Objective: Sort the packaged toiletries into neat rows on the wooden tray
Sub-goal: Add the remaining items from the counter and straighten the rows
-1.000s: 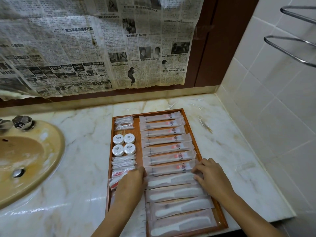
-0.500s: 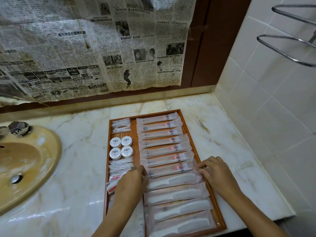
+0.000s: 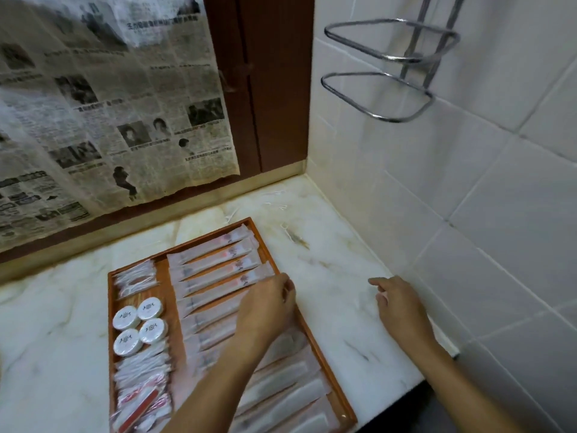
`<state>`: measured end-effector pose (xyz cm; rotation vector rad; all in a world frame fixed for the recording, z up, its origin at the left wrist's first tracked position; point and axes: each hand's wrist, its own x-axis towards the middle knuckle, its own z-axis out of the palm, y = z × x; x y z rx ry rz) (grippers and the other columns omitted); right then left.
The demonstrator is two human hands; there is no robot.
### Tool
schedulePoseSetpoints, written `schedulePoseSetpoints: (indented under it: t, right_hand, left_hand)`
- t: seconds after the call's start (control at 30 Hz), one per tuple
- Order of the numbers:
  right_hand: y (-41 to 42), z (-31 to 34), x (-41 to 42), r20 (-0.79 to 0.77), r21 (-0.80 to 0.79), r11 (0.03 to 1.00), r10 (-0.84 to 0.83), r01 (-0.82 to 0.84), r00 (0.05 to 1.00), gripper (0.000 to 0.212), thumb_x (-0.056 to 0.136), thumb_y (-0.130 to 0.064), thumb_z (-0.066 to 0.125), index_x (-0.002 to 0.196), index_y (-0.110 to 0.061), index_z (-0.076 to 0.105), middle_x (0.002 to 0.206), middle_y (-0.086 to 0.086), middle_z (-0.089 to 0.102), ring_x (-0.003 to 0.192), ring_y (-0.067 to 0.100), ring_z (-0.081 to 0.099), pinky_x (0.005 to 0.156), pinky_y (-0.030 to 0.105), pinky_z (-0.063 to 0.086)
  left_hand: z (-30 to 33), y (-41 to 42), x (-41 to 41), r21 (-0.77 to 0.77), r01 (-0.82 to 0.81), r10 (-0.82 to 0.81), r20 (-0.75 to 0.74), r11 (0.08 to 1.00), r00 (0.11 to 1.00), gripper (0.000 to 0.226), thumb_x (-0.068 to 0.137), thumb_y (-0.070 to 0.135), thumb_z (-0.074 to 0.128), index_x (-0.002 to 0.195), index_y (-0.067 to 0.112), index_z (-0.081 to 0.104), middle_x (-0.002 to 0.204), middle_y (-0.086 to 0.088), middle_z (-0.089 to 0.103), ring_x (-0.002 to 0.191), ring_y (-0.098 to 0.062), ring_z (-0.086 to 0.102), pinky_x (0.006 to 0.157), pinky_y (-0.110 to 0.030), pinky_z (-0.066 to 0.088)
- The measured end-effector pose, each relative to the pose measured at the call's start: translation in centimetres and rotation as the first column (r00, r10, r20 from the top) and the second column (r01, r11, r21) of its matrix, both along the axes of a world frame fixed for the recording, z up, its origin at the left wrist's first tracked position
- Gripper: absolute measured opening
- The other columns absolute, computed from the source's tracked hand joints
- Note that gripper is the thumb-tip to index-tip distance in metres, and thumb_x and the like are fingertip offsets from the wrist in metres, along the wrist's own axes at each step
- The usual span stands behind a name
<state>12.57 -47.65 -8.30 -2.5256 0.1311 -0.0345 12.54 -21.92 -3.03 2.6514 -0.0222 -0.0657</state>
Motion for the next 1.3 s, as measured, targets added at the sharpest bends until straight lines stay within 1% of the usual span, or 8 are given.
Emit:
schedulePoseSetpoints:
  t: [0.23,0.4,0.63,0.73,0.87,0.97,1.2,1.3]
  right_hand:
    - [-1.5,-0.6,-0.4,-0.152,0.033,0.998,-0.053,0.058,0.987,0.04,0.094,-0.021,0.056,0.134,-0.025,0.055,0.081,-0.006,0.055,0.084,0.021,0.062,0.077,0.035,0.052]
    - [-0.9,-1.3,0.0,-0.199,-0.009,1.0,0.007,-0.009,0.98,0.046,0.099,-0.018,0.046,0.142,-0.034,0.046,0.113,0.0,0.055,0.097,0.019,0.06,0.081,0.033,0.051]
    - [-1.5,-1.1,2.0,-0.208,-0.122,0.99,0.047,-0.074,0.977,0.016,0.099,-0.027,0.053,0.111,-0.026,0.064,0.109,-0.005,0.05,0.084,0.015,0.061,0.068,0.027,0.048]
    - [-1.6,-0.7,3.0,-0.213,-0.146,0.985,0.055,-0.088,0.975,0.01,0.095,-0.034,0.06,0.097,-0.026,0.066,0.101,-0.007,0.048,0.082,0.014,0.06,0.069,0.031,0.051]
    - [-0.9,0.6,4.8,-0.149,-0.069,0.995,0.055,-0.066,0.987,0.006,0.092,-0.034,0.063,0.089,-0.029,0.065,0.093,-0.01,0.048,0.078,0.012,0.058,0.071,0.035,0.05]
    - [0.1,1.9,6.7,-0.084,-0.021,0.998,0.063,-0.065,0.994,0.007,0.092,-0.033,0.064,0.086,-0.03,0.064,0.089,-0.01,0.047,0.074,0.011,0.057,0.07,0.035,0.05]
    - [3.0,3.9,11.5,0.126,0.057,0.99,0.122,-0.13,0.985,0.008,0.09,-0.024,0.067,0.084,-0.027,0.063,0.087,-0.011,0.055,0.087,0.01,0.052,0.073,0.031,0.047]
    - [4.2,4.0,13.1,0.151,0.053,0.986,0.147,-0.157,0.978,0.013,0.092,-0.023,0.063,0.083,-0.031,0.057,0.084,-0.012,0.059,0.088,0.011,0.048,0.074,0.033,0.046]
  left_hand:
    - [-2.0,-4.9,3.7,-0.016,0.076,-0.077,-0.056,0.997,0.995,0.012,0.093,0.03,0.051,0.093,0.026,0.063,0.087,0.006,0.068,0.08,-0.017,0.063,0.07,-0.037,0.056]
    - [-3.2,-6.2,5.0,-0.008,0.062,-0.063,-0.111,0.998,0.992,0.014,0.093,0.029,0.05,0.093,0.026,0.064,0.088,0.005,0.068,0.083,-0.018,0.063,0.07,-0.036,0.054]
    - [-3.9,-5.5,7.9,-0.142,-0.146,0.123,-0.158,0.979,0.98,0.013,0.094,0.027,0.054,0.09,0.02,0.065,0.08,0.001,0.068,0.068,-0.016,0.064,0.066,-0.035,0.056]
    - [-4.3,-4.9,10.1,-0.205,-0.285,0.25,-0.181,0.936,0.951,0.016,0.092,0.031,0.057,0.095,0.017,0.066,0.086,0.001,0.071,0.075,-0.015,0.065,0.066,-0.031,0.053]
    - [-4.4,-4.2,13.6,-0.22,-0.391,0.345,-0.219,0.894,0.913,0.022,0.094,0.029,0.058,0.085,0.011,0.066,0.08,-0.004,0.069,0.069,-0.017,0.059,0.056,-0.026,0.039]
    - [-4.9,-3.7,15.8,-0.21,-0.435,0.387,-0.235,0.875,0.892,0.025,0.092,0.028,0.06,0.078,0.008,0.061,0.077,-0.006,0.062,0.073,-0.024,0.059,0.064,-0.027,0.04]
    - [-6.7,-2.9,18.4,-0.117,-0.438,0.405,-0.23,0.891,0.885,0.032,0.091,0.035,0.059,0.104,0.006,0.062,0.104,-0.009,0.066,0.098,-0.028,0.063,0.083,-0.035,0.051]
    - [-6.7,-3.2,18.5,-0.027,-0.39,0.378,-0.201,0.92,0.904,0.022,0.094,0.022,0.054,0.11,0.008,0.059,0.111,-0.01,0.064,0.104,-0.028,0.063,0.084,-0.032,0.05]
